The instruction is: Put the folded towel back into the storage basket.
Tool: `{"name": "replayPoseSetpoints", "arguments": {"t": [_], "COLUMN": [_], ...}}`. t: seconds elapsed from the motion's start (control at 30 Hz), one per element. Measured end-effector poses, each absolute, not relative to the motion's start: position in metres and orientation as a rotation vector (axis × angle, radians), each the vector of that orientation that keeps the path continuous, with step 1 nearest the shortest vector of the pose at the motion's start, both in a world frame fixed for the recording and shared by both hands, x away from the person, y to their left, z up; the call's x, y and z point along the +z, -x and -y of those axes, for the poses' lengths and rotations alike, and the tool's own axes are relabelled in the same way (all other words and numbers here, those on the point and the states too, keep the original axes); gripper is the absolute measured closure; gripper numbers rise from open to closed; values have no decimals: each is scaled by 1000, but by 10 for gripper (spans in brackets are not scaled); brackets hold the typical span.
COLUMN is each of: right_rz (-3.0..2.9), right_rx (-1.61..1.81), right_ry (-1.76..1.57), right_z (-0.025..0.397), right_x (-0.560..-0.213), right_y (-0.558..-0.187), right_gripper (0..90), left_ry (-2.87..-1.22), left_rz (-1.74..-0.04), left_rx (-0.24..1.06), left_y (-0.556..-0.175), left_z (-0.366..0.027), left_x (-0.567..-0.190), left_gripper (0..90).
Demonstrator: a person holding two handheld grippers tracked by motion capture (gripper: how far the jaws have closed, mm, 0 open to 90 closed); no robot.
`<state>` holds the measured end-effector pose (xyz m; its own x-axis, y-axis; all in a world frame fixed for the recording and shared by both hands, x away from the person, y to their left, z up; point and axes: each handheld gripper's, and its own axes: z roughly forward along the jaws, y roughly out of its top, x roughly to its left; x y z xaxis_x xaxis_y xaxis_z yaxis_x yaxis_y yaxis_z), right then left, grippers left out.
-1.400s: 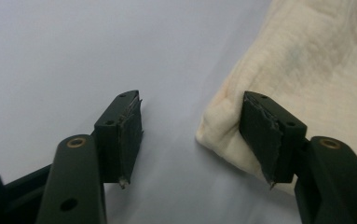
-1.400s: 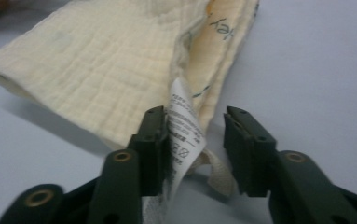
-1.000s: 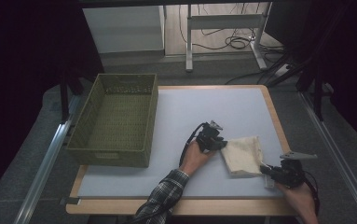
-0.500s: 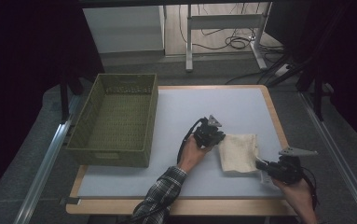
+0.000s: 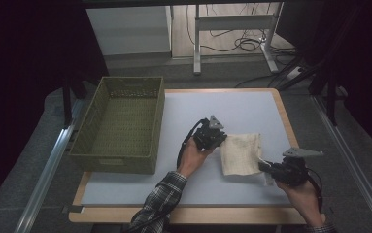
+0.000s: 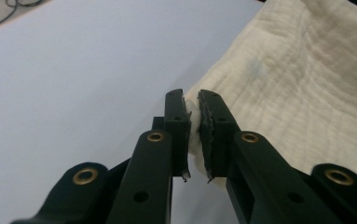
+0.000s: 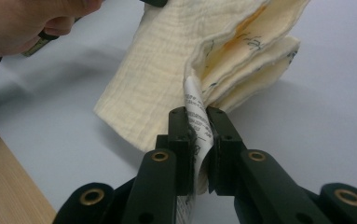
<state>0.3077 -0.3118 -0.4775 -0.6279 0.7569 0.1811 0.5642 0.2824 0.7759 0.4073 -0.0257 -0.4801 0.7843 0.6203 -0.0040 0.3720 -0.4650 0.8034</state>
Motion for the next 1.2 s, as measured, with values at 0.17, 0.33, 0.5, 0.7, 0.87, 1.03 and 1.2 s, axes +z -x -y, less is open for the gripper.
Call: {"name": "replayPoseSetpoints", "arguments": {"t": [0.17,0.33,0.5,0.7,0.87,1.03,1.2], "right_rz": [-2336,-2344,-2346,-2353,-2354,-2359,-2364], "right_rx": [1274,1285,1299,1316,1337,1360,1379], "right_ry": [-1194,-1152,-1120,-1068,-1030,-994,-967], "right_z": [301,290,277,258,240,222,206], "right_x": [-472,-466,-459,-450,-443,-435,-428], "right_y": [-309,-313,-318,-326,-331,-338,-344], "right_gripper": [812,812,813,813,814,814,814], "left_ry": [-2112,-2108,-2105,-2096,-2097,-2093,-2078], "left_rz": [-744,-762,-782,-802,-815,-834,-856], "left_rx": [398,421,451,499,538,577,604], "left_y": [-405,-404,-403,-401,-399,-399,-399], "left_z": [16,5,-8,-24,-38,-54,-70], "left_x": [-472,-464,-453,-438,-427,-416,-407], "left_gripper": [821,820,821,822,824,825,825]}}
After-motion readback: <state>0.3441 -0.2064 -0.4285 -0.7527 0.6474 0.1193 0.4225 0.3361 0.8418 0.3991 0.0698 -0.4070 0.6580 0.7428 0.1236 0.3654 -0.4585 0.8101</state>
